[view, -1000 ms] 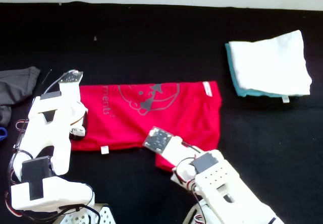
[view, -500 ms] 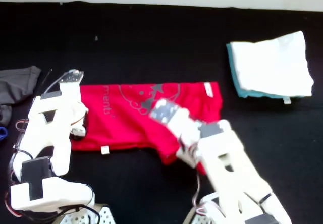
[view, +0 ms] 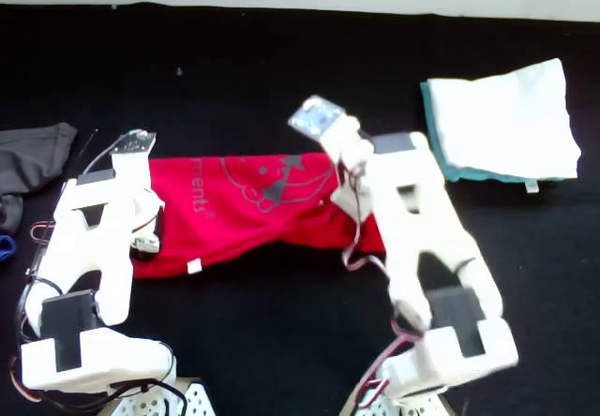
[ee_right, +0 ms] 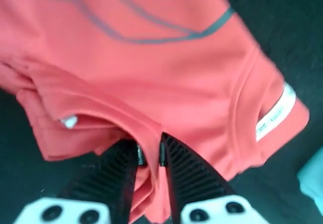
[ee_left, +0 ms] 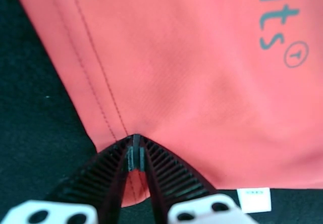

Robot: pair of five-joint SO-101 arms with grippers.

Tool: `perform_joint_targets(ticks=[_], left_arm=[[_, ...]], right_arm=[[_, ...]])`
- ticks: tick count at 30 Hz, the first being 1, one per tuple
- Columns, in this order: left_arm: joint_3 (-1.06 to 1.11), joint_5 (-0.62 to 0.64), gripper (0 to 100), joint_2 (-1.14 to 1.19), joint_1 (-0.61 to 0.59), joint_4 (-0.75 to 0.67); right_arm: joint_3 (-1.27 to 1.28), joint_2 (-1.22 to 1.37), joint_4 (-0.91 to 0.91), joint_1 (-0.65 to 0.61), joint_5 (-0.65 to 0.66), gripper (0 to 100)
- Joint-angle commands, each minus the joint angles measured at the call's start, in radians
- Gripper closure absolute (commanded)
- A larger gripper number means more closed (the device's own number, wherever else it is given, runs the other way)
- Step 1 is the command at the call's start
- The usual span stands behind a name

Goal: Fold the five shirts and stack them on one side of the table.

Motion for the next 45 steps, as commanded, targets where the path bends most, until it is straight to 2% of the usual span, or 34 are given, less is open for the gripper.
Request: perform_joint_targets(ticks=[1, 4, 11, 15, 20, 25, 29, 34, 36, 41, 45], left_arm=[[0.002, 0.005, 99, 0.005, 0.005, -0.032], [0.002, 0.005, 99, 0.005, 0.005, -0.032], [0.002, 0.005, 99, 0.005, 0.005, -0.032], [0.002, 0.005, 99, 0.005, 0.005, -0.032], [0.002, 0.005, 99, 0.005, 0.005, -0.032], [-0.031, 0.006, 99, -0.025, 0.008, -0.014], [-0.173, 0.025, 98, -0.127, 0.024, 0.175], [-0.36, 0.103, 98, -0.234, 0.013, 0.374], [-0.384, 0.107, 96, -0.231, -0.015, 0.381], [-0.4, 0.184, 80, -0.094, -0.122, 0.281], [-0.461, 0.19, 80, 0.062, -0.136, 0.238]], right_arm=[[-0.18, 0.085, 0.015, 0.015, -0.095, 86.1], [-0.257, 0.15, 0.01, 0.018, -0.153, 78.3], [-0.381, 0.15, 0.061, 0.12, -0.362, 78.2], [-0.389, 0.05, 0.216, 0.134, -0.361, 79.7], [-0.386, -0.038, 0.326, 0.137, -0.359, 99.5], [-0.395, -0.076, 0.398, 0.154, -0.359, 99.4], [-0.361, -0.191, 0.467, 0.199, -0.359, 99.3], [-0.148, -0.315, 0.449, 0.232, -0.359, 99.3], [-0.056, -0.364, 0.42, 0.232, -0.359, 99.3], [0.093, -0.507, 0.392, 0.231, -0.359, 99.3], [0.143, -0.595, 0.392, 0.231, -0.359, 99.3]])
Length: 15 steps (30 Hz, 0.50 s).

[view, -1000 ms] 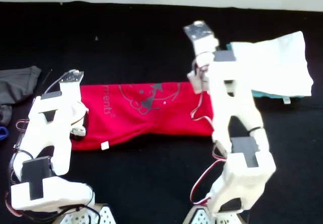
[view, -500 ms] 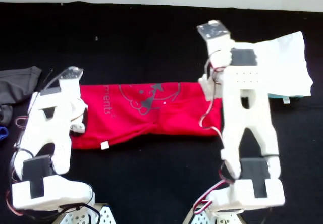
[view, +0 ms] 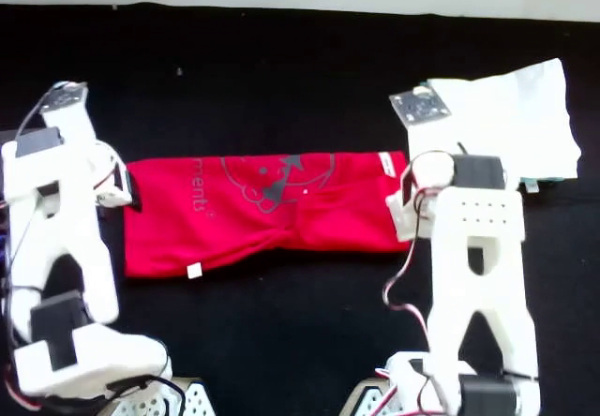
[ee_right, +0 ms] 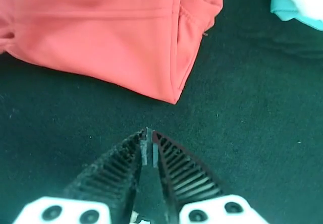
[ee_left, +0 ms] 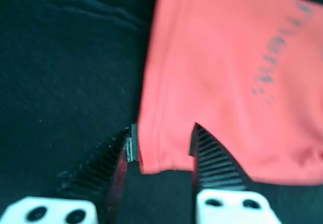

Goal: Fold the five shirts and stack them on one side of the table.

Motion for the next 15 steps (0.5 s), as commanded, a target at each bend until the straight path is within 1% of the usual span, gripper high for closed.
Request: perform_joint_targets(ticks=[1, 7, 12, 15], left_arm=[[-0.09, 0.011, 80, 0.114, -0.005, -0.034], [-0.266, 0.012, 83, 0.378, 0.001, -0.029], [-0.351, 0.012, 83, 0.549, 0.033, -0.021], [-0.409, 0.012, 83, 0.585, 0.062, 0.077]], right_arm=[[0.021, -0.087, -0.013, 0.01, -0.011, 99.3], [0.024, -0.128, -0.004, 0.01, -0.011, 99.3], [0.024, -0.156, -0.002, 0.01, -0.011, 99.3], [0.018, -0.182, 0.035, 0.01, -0.011, 99.3]])
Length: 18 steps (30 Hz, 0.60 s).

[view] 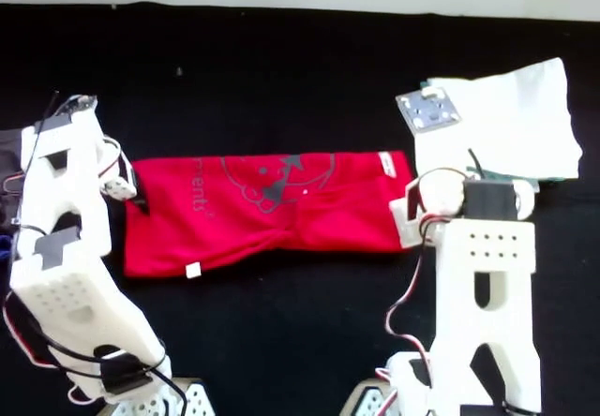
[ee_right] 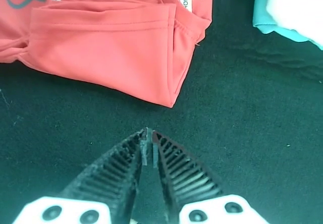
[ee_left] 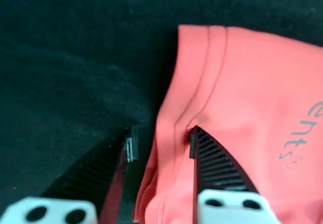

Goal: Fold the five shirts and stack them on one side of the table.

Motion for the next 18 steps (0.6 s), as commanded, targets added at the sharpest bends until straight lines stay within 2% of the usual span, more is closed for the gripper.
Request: perform_joint_targets(ticks=[1, 3, 6, 9, 13, 16, 18], left_arm=[[-0.073, 0.005, 83, 0.044, 0.048, 0.098], [-0.105, 0.002, 85, 0.051, 0.054, 0.153], [-0.137, -0.003, 99, 0.061, 0.048, 0.19], [-0.143, -0.012, 99, 0.064, -0.002, 0.189], [-0.193, -0.098, 99, 0.062, -0.105, 0.203], [-0.308, -0.132, 99, 0.064, -0.202, 0.253], [-0.407, -0.158, 99, 0.067, -0.248, 0.305]], right_arm=[[-0.004, -0.051, 0.047, 0.01, -0.011, 99.3], [0.004, -0.081, 0.074, 0.013, -0.011, 99.3], [0.047, -0.134, 0.09, 0.015, -0.011, 99.3], [0.136, -0.205, 0.064, 0.016, -0.011, 99.3], [0.306, -0.334, 0.002, 0.016, -0.011, 99.3], [0.473, -0.43, -0.07, 0.028, -0.011, 99.3], [0.591, -0.469, -0.145, 0.073, 0.04, 99.3]])
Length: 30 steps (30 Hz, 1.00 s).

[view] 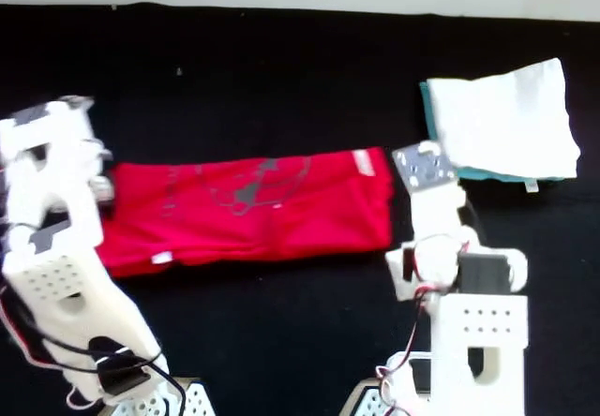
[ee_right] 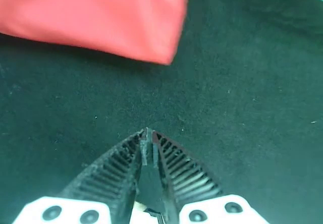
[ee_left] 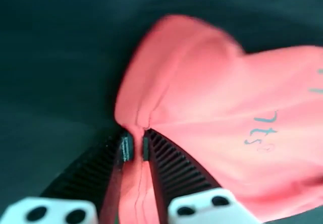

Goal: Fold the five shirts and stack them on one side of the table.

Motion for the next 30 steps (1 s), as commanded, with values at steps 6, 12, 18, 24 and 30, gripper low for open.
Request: perform_joint_targets(ticks=[6, 12, 18, 24, 30], left_arm=[[-0.355, -0.064, 99, -0.005, -0.071, 0.25], [-0.341, -0.035, 99, -0.058, 0.031, 0.288], [-0.122, 0.02, 99, -0.36, 0.249, 0.29], [-0.022, 0.028, 99, -0.638, 0.621, 0.284], [-0.021, 0.028, 99, -0.668, 0.951, 0.219]], right_arm=[[0.364, -0.038, -0.328, 0.268, 0.203, 99.3], [0.463, -0.03, -0.441, 0.332, 0.204, 99.3], [0.595, -0.03, -0.575, 0.338, 0.201, 99.3], [0.722, -0.03, -0.751, 0.43, 0.204, 99.3], [0.765, -0.03, -0.805, 0.466, 0.199, 99.3]])
